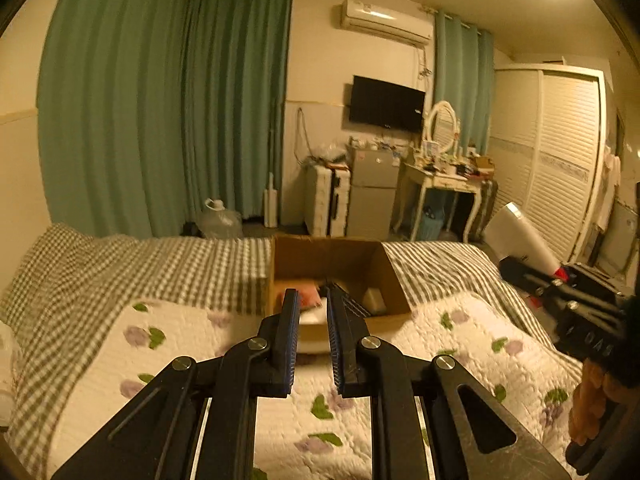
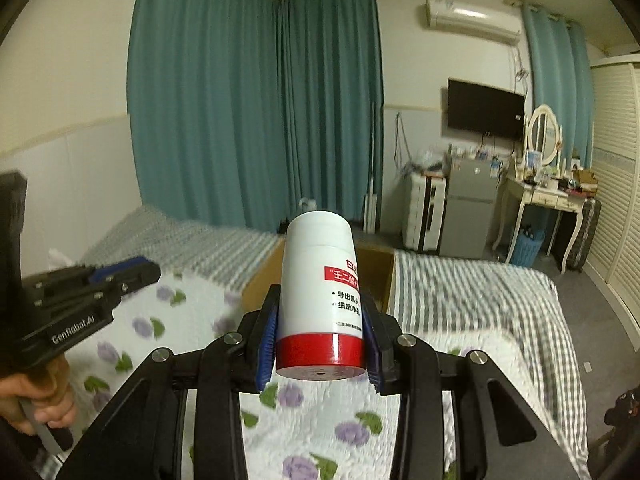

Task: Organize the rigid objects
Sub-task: 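Lift the tube with the right gripper and carry it over the box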

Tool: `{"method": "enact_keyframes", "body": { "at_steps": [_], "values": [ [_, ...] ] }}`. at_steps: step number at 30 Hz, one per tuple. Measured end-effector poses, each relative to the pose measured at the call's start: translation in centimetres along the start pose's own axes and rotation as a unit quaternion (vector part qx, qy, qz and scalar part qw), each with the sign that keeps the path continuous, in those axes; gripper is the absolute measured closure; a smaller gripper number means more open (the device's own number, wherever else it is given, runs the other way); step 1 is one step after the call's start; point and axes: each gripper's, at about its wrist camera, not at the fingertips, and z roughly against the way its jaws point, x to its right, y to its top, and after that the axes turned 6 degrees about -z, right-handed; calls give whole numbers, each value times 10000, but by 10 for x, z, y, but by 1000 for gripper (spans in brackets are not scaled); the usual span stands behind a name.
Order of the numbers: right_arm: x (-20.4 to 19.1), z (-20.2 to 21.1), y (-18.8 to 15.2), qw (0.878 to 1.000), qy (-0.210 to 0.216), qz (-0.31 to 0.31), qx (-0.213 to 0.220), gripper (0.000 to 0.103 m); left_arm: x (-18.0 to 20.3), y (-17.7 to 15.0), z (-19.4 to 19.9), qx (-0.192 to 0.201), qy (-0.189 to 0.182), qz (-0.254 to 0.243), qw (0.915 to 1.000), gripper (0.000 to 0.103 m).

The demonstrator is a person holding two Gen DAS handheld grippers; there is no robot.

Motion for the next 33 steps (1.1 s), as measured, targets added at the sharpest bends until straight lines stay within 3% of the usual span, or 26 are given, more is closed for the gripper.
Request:
{"method": "enact_keyframes", "body": {
  "at_steps": [8,17,25,33],
  "values": [
    [-4,5,40,9982,-11,113,582,67,-3,33,-7,307,6,-102,9995,88],
    [-6,-19,70,9966,67,210,799,67,0,65,-40,558,10,-246,9981,88],
    [-3,-75,80,9963,95,363,768,68,-5,76,-92,527,-45,-191,9984,88],
    [13,-160,60,9986,37,448,285,67,-13,56,-167,198,-61,-142,9997,88]
  ]
}}
